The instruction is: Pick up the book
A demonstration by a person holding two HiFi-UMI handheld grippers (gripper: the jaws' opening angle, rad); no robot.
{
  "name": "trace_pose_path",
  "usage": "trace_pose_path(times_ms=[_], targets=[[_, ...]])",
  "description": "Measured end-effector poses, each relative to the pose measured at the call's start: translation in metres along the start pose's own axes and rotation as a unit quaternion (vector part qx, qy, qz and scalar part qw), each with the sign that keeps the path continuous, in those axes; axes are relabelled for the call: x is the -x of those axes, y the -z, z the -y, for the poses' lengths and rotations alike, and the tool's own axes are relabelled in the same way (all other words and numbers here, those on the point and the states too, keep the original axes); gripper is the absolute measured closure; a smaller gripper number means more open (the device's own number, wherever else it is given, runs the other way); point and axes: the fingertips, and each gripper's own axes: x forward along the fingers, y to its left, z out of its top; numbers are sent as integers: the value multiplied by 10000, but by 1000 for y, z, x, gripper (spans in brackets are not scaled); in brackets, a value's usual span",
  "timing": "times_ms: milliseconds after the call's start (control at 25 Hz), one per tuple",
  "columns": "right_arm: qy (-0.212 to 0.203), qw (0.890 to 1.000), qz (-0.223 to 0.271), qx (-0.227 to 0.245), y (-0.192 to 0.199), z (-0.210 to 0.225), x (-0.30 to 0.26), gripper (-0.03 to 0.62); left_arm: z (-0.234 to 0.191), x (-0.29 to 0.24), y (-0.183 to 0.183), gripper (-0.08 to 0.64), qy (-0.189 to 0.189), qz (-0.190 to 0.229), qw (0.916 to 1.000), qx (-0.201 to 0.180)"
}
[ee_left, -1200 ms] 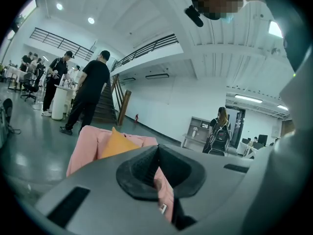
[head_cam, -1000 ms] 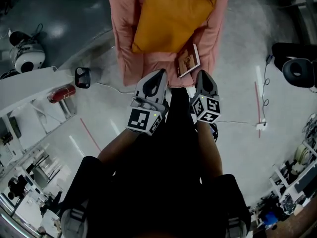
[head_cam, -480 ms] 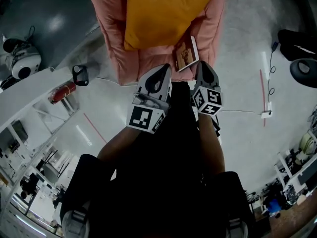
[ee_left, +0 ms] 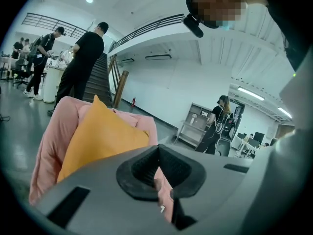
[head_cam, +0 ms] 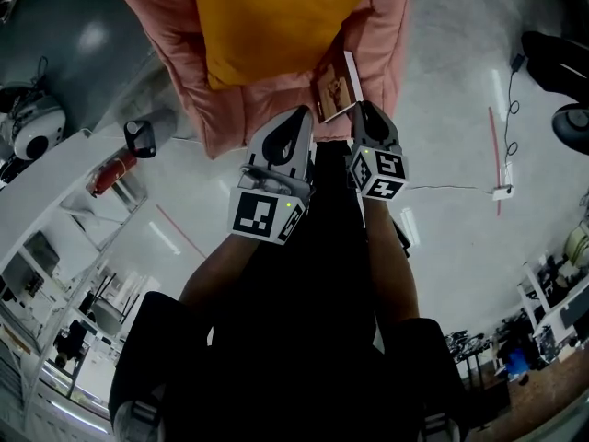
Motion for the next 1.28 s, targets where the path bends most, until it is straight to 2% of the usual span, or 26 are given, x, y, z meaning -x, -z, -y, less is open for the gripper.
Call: trace_pose_path(times_ms=[440, 1000, 1280], targets=[[121, 9970, -752, -99, 72, 42, -43, 484, 13, -32, 36, 552, 162, -287, 9994, 40], [177, 9929, -1148, -269, 108, 63, -77, 398, -1, -51, 67, 552, 46, -548, 9984, 126], [170, 9915, -1261, -288, 119, 70, -94, 387, -4, -60, 84, 552, 29, -670, 9975, 202]])
